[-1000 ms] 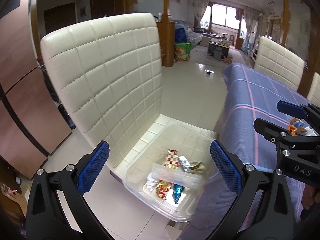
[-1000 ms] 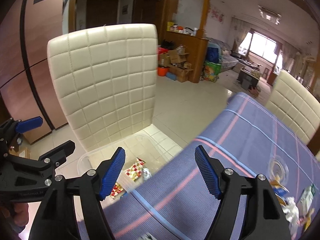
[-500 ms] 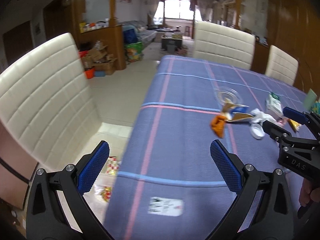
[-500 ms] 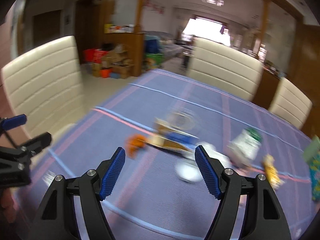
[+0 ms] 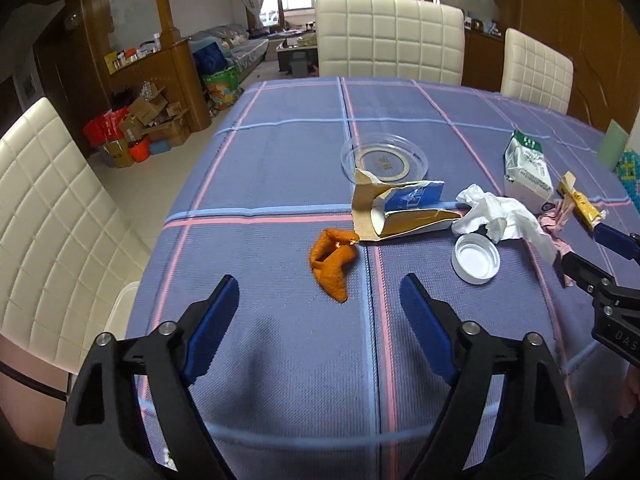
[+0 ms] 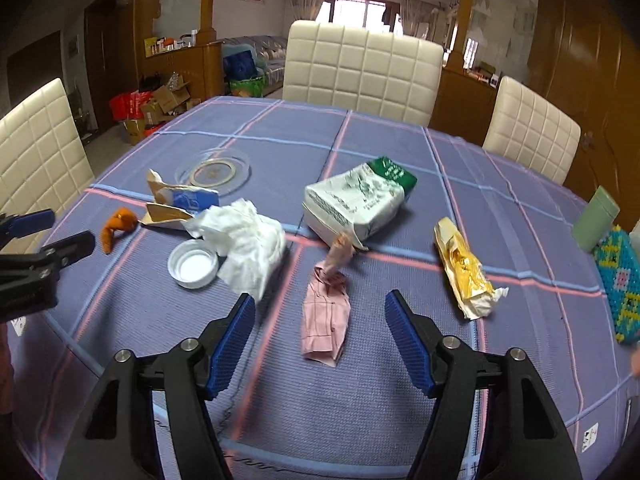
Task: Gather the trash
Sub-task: 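Grasp the orange peel with the left tool while the right tool grasps the pink wrapper, then carry orange peel and pink wrapper to the bin and open both tools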
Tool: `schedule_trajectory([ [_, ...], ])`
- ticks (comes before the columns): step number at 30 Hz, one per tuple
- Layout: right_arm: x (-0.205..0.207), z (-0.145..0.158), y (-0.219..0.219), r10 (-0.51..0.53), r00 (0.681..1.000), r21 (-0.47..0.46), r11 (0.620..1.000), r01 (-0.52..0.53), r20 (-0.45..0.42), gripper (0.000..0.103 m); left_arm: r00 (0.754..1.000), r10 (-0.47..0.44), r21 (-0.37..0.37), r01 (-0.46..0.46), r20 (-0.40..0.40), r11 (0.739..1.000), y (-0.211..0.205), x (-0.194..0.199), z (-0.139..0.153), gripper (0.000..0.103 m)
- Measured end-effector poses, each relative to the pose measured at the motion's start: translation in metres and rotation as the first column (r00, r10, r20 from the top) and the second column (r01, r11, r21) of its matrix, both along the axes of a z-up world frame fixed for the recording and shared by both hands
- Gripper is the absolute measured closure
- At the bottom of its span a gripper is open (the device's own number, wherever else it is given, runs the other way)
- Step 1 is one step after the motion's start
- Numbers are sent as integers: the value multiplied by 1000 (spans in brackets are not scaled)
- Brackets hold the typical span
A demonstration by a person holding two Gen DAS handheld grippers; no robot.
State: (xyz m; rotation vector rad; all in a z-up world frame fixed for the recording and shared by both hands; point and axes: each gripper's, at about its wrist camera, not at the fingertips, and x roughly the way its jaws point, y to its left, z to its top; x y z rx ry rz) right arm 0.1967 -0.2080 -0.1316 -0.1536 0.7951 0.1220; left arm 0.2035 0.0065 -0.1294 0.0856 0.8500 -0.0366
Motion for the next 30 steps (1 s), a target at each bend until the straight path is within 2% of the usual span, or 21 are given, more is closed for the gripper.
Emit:
schedule_trajectory([
  [4, 12, -9, -7, -6, 999, 28, 1000, 7, -38, 49, 999, -4, 12, 4, -34, 1000, -3, 20, -12, 33],
  [6, 17, -15, -8, -9, 998, 38, 999, 11, -63, 61, 998, -4, 12, 5, -55, 1000, -3, 29, -19, 43],
  [7, 21, -19, -9, -3, 996, 55, 998, 8, -88, 73, 998, -5, 8, 5, -67, 1000, -2, 31, -21, 47],
  [10, 22, -22, -10, 3, 996, 79, 997, 4, -91, 76, 997, -7, -30, 5, -76, 1000, 2, 34, -25, 57],
  [11, 21, -21, -10, 5, 996, 82, 997, 3, -89, 77, 997, -18, -42, 15, -74, 999, 2, 34, -25, 67],
  [12, 21, -21, -10, 3, 996, 86, 996, 5, -89, 80, 997, -21, -38, 19, -69, 999, 2, 34, -25, 72],
  [15, 18, -19, -8, 2, 996, 95, 995, 6, -88, 85, 997, -29, -39, 27, -68, 999, 2, 30, -24, 80],
  [22, 5, -2, 5, 18, 999, 82, 997, -15, -35, 85, 998, -45, -28, 44, -35, 999, 2, 9, -11, 84],
  [30, -19, 24, 50, 127, 992, 92, 988, -128, 18, 85, 999, -28, -27, 28, 20, 999, 20, -21, 10, 84],
])
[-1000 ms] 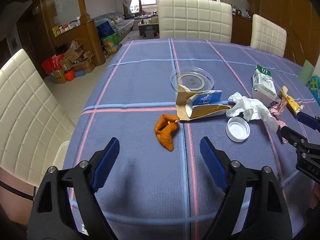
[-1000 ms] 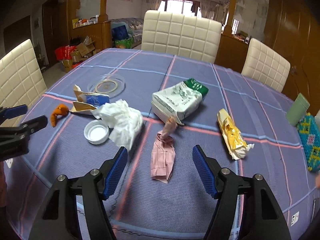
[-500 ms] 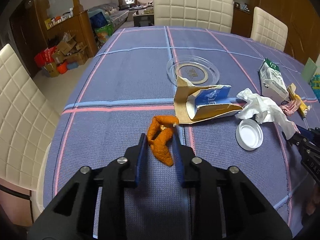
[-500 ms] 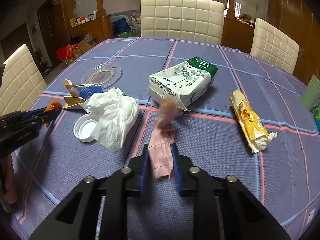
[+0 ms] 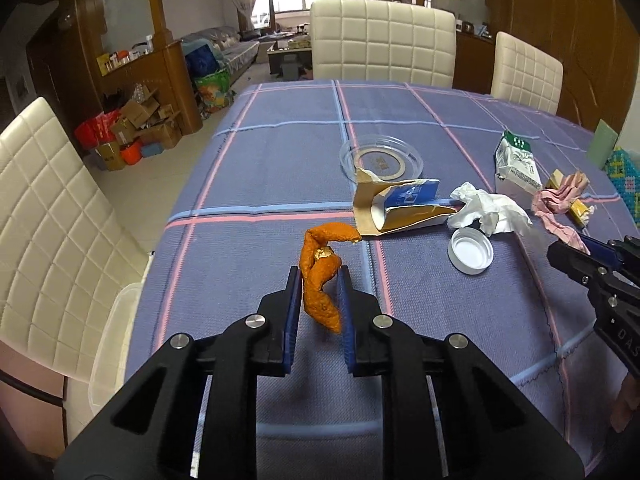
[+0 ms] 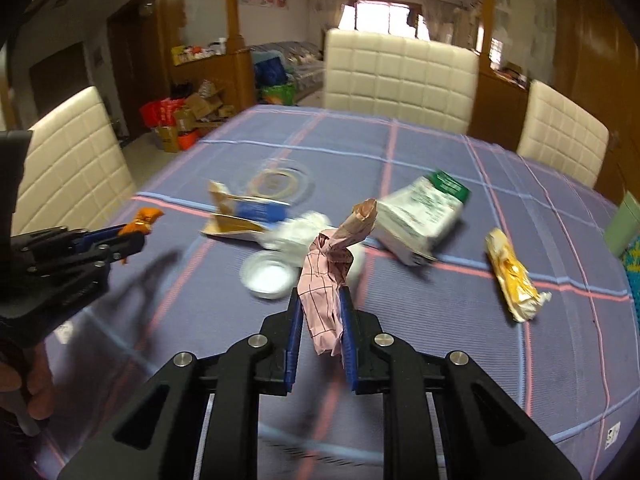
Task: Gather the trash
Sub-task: 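Carry orange peel and pink wrapper to the bin and open both tools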
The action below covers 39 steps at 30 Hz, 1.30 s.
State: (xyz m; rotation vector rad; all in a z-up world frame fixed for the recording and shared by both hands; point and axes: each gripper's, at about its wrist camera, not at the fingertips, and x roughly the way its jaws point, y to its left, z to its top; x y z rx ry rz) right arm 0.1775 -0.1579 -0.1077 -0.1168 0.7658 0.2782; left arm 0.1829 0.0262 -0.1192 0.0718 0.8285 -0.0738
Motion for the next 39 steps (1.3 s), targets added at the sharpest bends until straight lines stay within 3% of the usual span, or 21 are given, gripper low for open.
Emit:
schedule_trajectory([
  [18, -20, 11, 129, 262, 965, -5, 965, -261, 8, 85, 989, 144, 2, -145, 33, 989, 90, -55, 9, 84],
  [39, -21, 5, 218, 401, 916, -36, 915, -402, -19, 85, 954, 298, -3, -298, 23, 954, 181, -80, 1, 84],
])
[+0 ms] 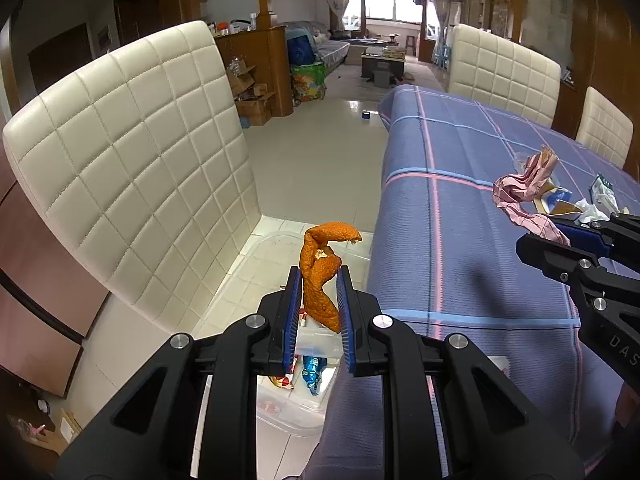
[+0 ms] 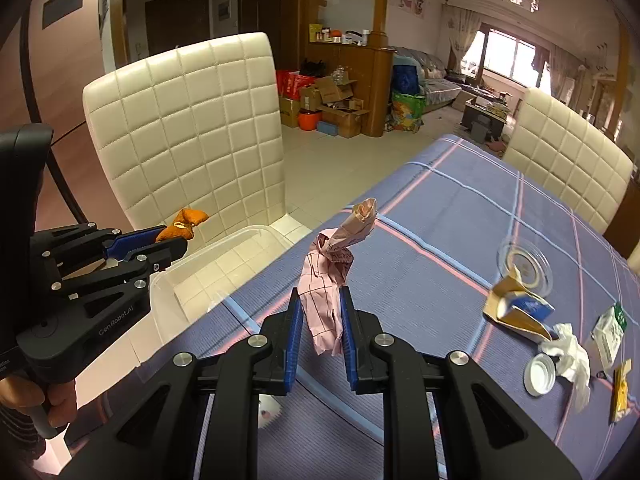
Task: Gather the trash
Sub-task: 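Carry orange peel and pink wrapper to the bin and open both tools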
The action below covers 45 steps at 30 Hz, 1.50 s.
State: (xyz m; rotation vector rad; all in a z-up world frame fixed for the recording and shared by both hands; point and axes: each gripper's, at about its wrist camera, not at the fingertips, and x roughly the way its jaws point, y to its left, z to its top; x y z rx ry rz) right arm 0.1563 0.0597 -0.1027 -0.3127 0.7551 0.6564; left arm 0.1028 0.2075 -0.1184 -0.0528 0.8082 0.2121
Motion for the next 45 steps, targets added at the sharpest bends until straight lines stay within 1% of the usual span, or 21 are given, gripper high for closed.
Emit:
schedule_trajectory([
  [15, 6, -8, 31, 48, 999, -16, 999, -48, -13, 85, 1000, 19, 16, -20, 8, 1000, 21, 0, -7, 84],
  [24, 4, -13, 47, 82, 996, -27, 996, -83, -19, 85, 999, 49, -17, -49, -5, 999, 40, 1, -14, 84],
  [33, 2, -11, 50, 87, 996, -25, 996, -87, -10, 85, 998, 63, -37, -64, -15, 997, 45, 0, -17, 82],
  [36, 2, -13, 51, 86, 996, -26, 996, -86, -16, 85, 998, 64, -59, -66, -28, 996, 48, -2, -20, 81],
  [38, 2, -14, 52, 87, 996, -27, 996, -88, -21, 85, 996, 76, -74, -79, -47, 994, 51, -2, -25, 66],
  [39, 2, -14, 52, 88, 996, -28, 996, -89, -20, 85, 996, 79, -82, -83, -50, 993, 52, -3, -25, 29],
  [40, 1, -14, 53, 89, 996, -28, 996, -90, -20, 85, 994, 103, -77, -106, -37, 991, 55, -5, -24, 4],
  [41, 1, -14, 54, 91, 996, -27, 995, -92, -19, 85, 993, 116, -75, -116, -5, 990, 56, -9, -21, 4],
  [42, 1, -13, 54, 92, 996, -28, 995, -92, -18, 85, 993, 116, -74, -115, 8, 991, 56, -12, -19, 4],
  [45, 2, -14, 56, 93, 995, -29, 995, -94, -20, 85, 990, 138, -63, -137, 7, 989, 62, -15, -18, 4],
])
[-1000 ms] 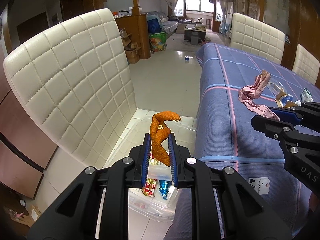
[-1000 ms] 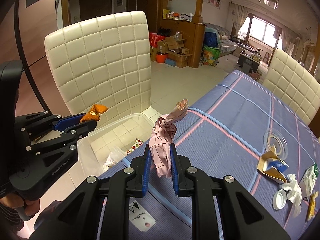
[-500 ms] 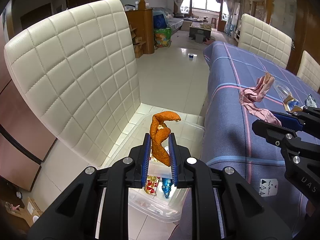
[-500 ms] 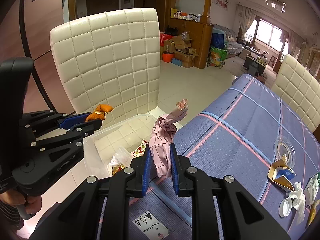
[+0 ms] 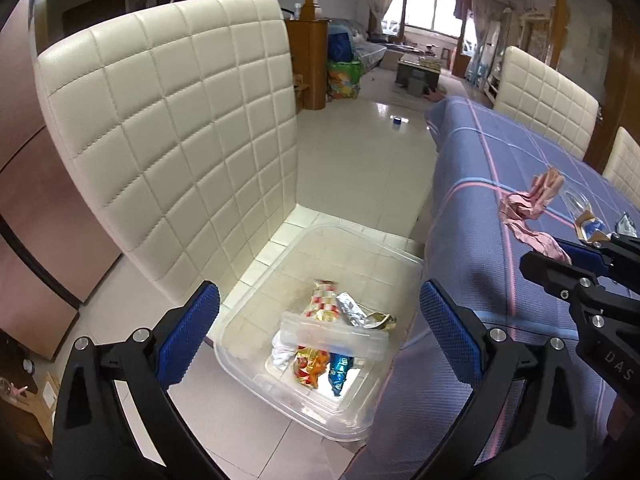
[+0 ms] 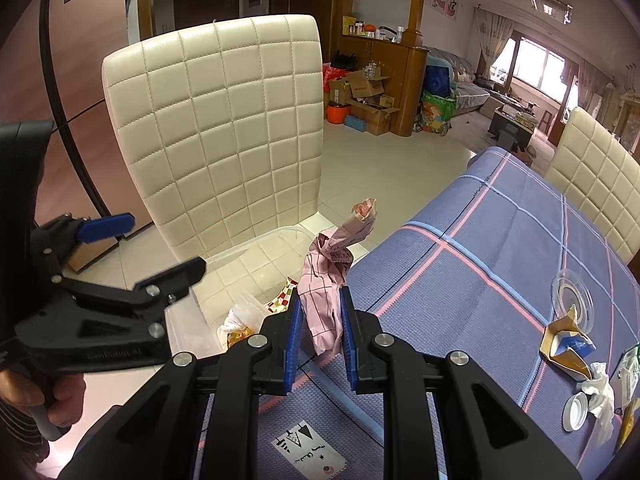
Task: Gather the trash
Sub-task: 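Carry orange peel and pink wrapper to the bin and open both tools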
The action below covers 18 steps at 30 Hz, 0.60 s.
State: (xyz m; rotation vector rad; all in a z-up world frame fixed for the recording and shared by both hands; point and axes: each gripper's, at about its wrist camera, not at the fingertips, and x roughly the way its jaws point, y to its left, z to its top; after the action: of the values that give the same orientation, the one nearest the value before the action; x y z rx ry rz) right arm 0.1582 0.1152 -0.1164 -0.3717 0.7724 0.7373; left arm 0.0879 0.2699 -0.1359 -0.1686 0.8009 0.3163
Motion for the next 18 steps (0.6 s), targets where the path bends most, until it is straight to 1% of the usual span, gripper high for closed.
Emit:
schedule_trajectory([
  [4, 1, -2, 2, 6, 1000, -3, 1000, -6, -5, 85, 1000, 24, 9, -24, -4, 1000, 8, -5, -1, 4],
  [11, 1, -6, 21, 38, 999, -9, 999, -38, -9, 85, 999, 46, 60, -46, 4, 997, 12, -15, 1, 4],
  [17, 9, -5, 42, 47, 999, -10, 999, -47, 2, 82, 998, 70, 88, -70, 2, 994, 19, -21, 1, 4],
  [18, 12, -4, 46, 34, 999, -17, 999, -34, 15, 79, 997, 75, 90, -75, 3, 993, 21, -22, 0, 4],
])
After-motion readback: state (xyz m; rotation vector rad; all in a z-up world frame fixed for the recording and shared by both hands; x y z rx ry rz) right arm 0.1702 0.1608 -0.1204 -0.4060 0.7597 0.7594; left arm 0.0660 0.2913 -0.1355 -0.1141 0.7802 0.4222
